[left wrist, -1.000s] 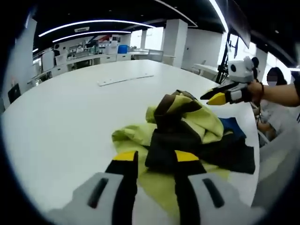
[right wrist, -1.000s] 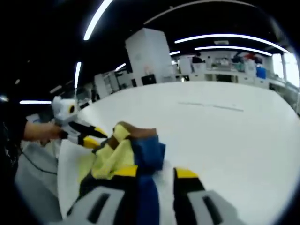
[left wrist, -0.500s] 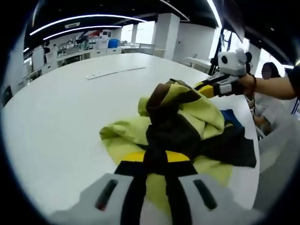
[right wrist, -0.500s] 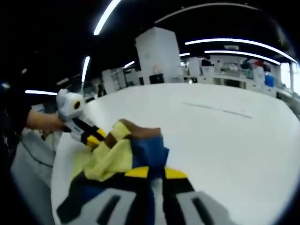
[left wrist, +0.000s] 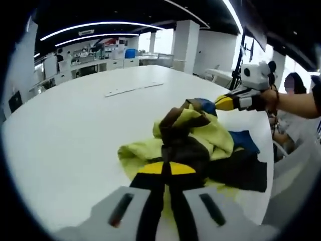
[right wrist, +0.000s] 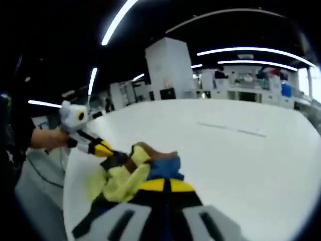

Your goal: Fold the garment on the visible template until the final outline fits inside the template.

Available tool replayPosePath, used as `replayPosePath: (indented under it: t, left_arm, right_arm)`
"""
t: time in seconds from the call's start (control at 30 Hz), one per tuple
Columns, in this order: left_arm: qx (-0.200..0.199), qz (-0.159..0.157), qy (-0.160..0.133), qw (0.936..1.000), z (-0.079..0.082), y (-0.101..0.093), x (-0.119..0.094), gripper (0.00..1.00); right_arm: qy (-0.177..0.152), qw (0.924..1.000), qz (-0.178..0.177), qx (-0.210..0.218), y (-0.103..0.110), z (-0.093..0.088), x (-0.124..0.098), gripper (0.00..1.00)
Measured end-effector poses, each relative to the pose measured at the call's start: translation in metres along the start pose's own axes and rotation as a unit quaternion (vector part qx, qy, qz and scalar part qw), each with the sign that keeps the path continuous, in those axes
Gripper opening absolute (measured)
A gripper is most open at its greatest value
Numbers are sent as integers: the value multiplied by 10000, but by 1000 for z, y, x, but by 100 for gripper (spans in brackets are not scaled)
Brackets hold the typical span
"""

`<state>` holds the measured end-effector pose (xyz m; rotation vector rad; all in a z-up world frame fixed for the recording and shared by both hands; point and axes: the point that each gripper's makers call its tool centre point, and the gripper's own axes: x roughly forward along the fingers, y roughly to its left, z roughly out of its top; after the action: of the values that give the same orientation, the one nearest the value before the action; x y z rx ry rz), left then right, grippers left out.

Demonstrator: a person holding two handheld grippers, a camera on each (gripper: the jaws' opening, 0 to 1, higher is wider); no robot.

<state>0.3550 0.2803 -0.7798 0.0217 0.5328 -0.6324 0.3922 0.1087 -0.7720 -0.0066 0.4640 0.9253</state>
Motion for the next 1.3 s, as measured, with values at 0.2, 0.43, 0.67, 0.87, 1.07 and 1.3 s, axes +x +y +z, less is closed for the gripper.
replayPosePath:
  t: [0.2,0.43,0.67,0.87,1.07,1.3]
  left_arm:
    - [98,133,-337,9993,23,2,-19,0]
    - [-25,374,-907,9952,56,20,-28,0]
    - [-191,862,-1507,9846,95,48,-24,0]
    - [-737,1221,-1735,9744,102,80,-6,0]
    - [-1360,1434,-1968,9603,104,106,15,0]
    - [-1763,2008,-1842,9459,82,141,37,0]
  right_arm:
    - [-223,9995,-149,-145,2,22,-15,0]
    - [-431,9973,-464,-375,-11,59,-24,0]
    - [-629,9941,-816,-330,-39,88,-11,0]
    - [-724,9891,-1282,-24,-60,98,8,0]
    - [-674,9784,-1934,293,-92,96,36,0]
    - [-497,9697,-2345,467,-116,83,67,0]
